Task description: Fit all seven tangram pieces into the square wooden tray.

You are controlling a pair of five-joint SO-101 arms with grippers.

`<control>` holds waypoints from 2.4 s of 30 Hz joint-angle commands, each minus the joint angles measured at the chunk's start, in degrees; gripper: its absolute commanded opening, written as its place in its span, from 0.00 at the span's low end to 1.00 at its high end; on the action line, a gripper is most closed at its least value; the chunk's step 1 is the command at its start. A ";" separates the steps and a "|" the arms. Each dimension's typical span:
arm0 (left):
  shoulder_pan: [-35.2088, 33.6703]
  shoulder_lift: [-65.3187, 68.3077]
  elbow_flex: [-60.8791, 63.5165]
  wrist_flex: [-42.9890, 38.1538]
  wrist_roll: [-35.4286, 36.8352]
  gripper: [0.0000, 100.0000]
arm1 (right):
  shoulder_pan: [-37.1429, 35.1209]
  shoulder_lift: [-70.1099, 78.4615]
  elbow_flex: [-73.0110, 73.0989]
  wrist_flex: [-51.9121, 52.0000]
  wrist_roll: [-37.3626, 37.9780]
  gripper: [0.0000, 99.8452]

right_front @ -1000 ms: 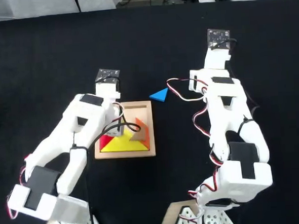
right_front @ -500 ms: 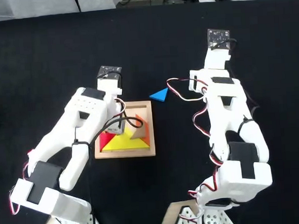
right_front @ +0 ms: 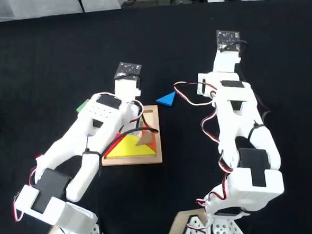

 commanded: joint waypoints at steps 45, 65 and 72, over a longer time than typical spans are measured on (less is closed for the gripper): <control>10.51 -28.84 26.95 -7.47 -11.87 0.16 | -1.05 -0.31 -2.15 -0.70 0.35 0.02; 1.89 -28.84 28.18 -12.92 -14.33 0.16 | -1.93 -0.40 -1.80 -0.70 0.53 0.02; -1.71 -29.45 24.75 -10.64 -13.71 0.16 | -1.93 -0.40 -1.71 -0.70 0.53 0.02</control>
